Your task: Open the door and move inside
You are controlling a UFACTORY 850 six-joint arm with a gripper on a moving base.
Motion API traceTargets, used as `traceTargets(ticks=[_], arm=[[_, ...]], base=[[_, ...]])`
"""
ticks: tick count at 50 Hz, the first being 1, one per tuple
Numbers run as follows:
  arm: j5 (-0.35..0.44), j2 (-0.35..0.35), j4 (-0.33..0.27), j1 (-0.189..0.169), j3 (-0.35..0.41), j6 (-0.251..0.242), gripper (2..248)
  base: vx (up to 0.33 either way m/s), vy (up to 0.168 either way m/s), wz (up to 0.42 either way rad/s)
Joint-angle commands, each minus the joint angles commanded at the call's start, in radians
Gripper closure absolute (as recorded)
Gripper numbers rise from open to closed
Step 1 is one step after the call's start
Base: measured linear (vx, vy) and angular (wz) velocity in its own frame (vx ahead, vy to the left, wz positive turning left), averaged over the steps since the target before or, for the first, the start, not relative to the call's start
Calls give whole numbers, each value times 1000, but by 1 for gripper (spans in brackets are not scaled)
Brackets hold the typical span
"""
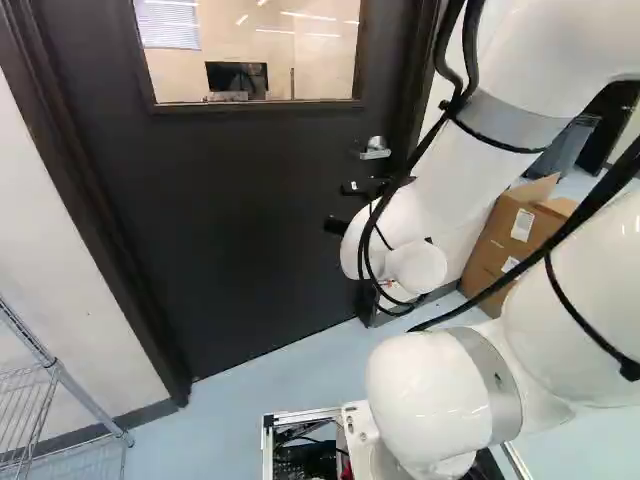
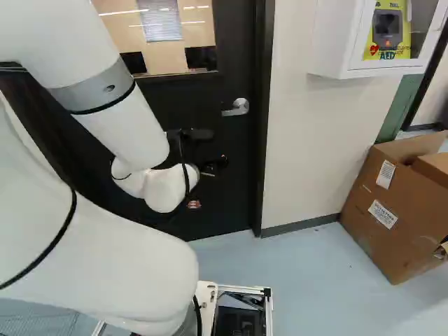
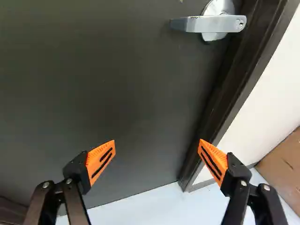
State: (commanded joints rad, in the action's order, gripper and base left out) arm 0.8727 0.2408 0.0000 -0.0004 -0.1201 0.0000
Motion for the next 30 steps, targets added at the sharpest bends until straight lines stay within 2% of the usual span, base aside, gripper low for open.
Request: traceTargets(ticks=[13,30], arm=[[0,-51,0,-6,-48,0,3],[0,-82,0,-14,-116,0,3]], base=[[0,0,0],[0,0,0]])
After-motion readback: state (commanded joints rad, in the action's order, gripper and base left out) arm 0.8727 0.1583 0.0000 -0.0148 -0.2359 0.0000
